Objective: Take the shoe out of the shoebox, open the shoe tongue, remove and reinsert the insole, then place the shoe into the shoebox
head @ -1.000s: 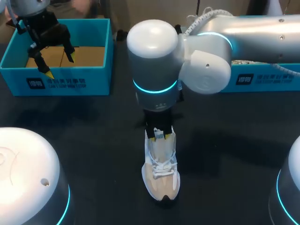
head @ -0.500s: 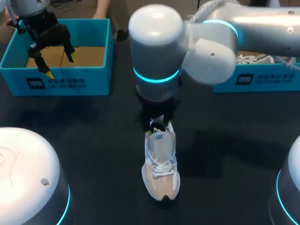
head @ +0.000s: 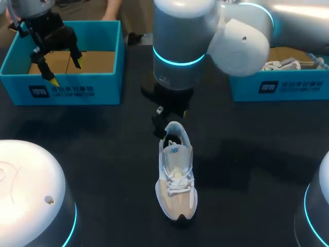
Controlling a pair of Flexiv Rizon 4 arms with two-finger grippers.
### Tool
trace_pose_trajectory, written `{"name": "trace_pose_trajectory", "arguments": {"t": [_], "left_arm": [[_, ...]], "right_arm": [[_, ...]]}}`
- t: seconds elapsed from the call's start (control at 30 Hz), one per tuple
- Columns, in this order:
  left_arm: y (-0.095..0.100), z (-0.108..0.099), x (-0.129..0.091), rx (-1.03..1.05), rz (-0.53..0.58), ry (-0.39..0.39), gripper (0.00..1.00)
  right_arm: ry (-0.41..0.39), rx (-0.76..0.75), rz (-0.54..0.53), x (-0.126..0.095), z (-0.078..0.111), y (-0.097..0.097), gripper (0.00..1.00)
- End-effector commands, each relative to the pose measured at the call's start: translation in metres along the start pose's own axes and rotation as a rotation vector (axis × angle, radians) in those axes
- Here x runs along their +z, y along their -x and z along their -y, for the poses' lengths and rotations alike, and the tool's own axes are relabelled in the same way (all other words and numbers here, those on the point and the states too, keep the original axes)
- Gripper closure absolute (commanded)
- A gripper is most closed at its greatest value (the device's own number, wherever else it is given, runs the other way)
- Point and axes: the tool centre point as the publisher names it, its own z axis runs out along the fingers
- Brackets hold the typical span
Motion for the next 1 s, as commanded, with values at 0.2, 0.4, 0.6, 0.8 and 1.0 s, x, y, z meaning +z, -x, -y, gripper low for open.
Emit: {"name": "trace_pose_trajectory", "arguments": {"t": [0.2,0.4,0.6,0.8,1.0], "left_arm": [[0.000,0.000,0.000,0.000,-0.001,0.002,0.00],[0.000,0.000,0.000,0.000,-0.001,0.002,0.00],[0.000,0.000,0.000,0.000,-0.001,0.002,0.00],[0.000,0.000,0.000,0.000,-0.001,0.002,0.00],[0.000,0.000,0.000,0.000,-0.001,0.002,0.00]], "right_arm": [[0.075,-0.709,-0.200,0.011,-0.004,0.009,0.00],[-0.007,-0.732,-0.146,0.014,-0.013,0.018,0.00],[-0.052,-0.764,-0.118,0.022,-0.021,0.035,0.00],[-0.015,-0.754,-0.113,0.045,-0.025,0.052,0.00],[-0.005,-0.725,-0.100,0.063,-0.029,0.060,0.00]]}}
